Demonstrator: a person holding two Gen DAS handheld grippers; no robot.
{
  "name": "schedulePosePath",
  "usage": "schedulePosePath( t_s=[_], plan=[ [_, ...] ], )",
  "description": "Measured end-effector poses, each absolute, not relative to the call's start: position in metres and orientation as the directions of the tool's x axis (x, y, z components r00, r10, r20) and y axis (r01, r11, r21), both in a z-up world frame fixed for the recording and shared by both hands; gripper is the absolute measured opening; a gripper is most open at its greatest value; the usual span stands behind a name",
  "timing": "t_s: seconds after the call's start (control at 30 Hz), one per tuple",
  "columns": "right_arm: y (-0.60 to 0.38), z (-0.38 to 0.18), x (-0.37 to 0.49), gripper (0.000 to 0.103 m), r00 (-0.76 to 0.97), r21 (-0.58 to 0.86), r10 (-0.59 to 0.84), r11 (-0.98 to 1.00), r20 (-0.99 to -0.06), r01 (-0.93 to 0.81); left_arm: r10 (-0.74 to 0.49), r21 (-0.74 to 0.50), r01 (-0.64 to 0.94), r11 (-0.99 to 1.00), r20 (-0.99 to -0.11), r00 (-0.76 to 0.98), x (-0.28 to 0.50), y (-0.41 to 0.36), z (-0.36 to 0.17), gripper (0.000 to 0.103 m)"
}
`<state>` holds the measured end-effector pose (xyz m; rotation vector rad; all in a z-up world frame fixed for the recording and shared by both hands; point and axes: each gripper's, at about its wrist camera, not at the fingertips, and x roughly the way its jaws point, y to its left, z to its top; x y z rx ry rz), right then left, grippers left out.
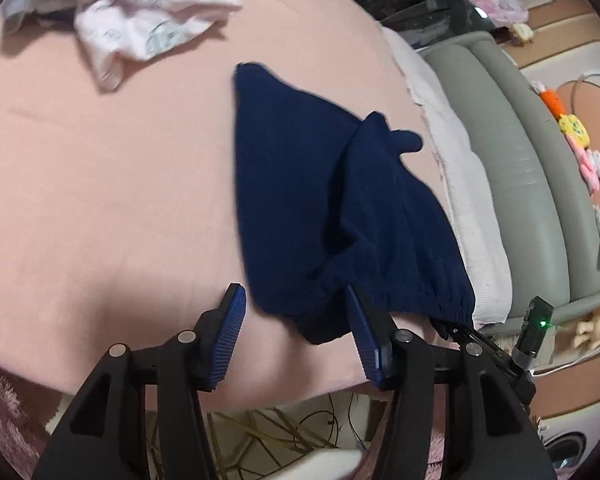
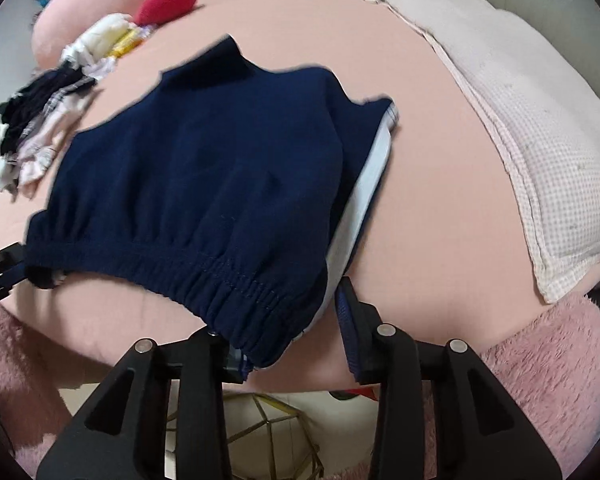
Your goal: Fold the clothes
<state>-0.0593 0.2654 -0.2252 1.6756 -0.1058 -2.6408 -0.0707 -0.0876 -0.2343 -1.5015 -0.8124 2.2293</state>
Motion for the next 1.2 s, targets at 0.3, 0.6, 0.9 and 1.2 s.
schedulePosePath(
  t_s=[0.3,0.6,0.9,1.2],
  plan=[
    [0.251,-0.227,-0.068,0.060,-0.372,-0.011,0.003,-1.000,-0.928,0.018,0.254,-0.318,0.109,-0.942,-0.884,-0.392,-0.098,-0.084,-0.229,0.047],
    [0.255,-0.197,-0.054,0.060,-0.465,0.307,-0.276,-0.952,-0.841,0.010,0.307,-0.313,-0.027,-0.949,-0.907,-0.288,-0.116,-0.047,-0.252,0.049],
    [0.277,-0.198,-0.070,0.060,-0.500,0.311,-0.220,-0.945,-0.837,-0.104,0.414,-0.478,0.066,-0.876,-0.815,-0.406,-0.120,-0.062,-0.240,0.051],
    [0.262,-0.253,-0.100,0.056,-0.352,0.255,-0.195,-0.958,-0.915,-0.133,0.449,-0.489,0.029,-0.872,-0.822,-0.351,-0.145,-0.030,-0.271,0.039]
  ],
)
